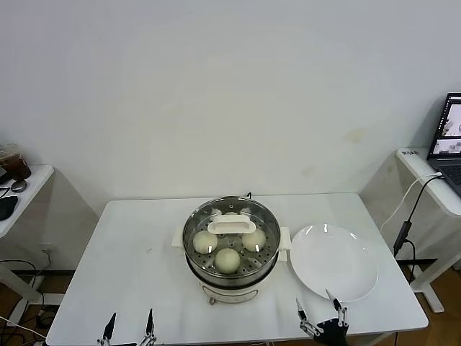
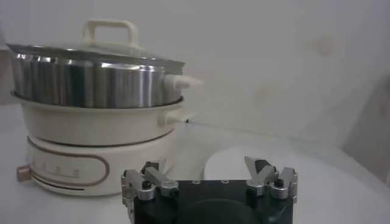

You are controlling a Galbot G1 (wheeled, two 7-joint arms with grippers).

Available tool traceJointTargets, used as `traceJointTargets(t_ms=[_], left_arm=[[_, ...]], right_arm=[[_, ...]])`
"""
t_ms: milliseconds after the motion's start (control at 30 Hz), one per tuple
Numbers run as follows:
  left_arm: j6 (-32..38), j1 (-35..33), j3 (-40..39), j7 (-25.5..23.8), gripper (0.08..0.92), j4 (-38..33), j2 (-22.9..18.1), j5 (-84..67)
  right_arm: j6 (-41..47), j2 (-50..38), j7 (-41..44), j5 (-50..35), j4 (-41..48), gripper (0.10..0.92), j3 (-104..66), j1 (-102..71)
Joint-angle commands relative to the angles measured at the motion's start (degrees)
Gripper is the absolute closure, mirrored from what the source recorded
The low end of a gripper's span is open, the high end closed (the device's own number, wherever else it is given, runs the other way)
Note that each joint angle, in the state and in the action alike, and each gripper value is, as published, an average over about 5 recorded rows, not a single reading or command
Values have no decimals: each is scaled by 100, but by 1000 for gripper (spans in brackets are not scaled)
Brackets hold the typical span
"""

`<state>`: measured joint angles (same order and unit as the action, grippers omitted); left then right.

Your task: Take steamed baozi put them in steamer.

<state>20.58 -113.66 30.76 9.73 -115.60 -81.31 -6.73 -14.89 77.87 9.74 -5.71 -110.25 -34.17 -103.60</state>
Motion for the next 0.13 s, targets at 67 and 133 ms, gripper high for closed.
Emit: traceJointTargets(t_ms=[67, 133], left_arm=[[103, -81, 152, -196, 177, 240, -118, -13], [101, -77, 153, -210, 177, 242, -124, 0]], right_arm=[[-24, -26, -35, -4, -155, 203, 61, -153], [-25, -27, -34, 0, -171, 203, 63, -168]])
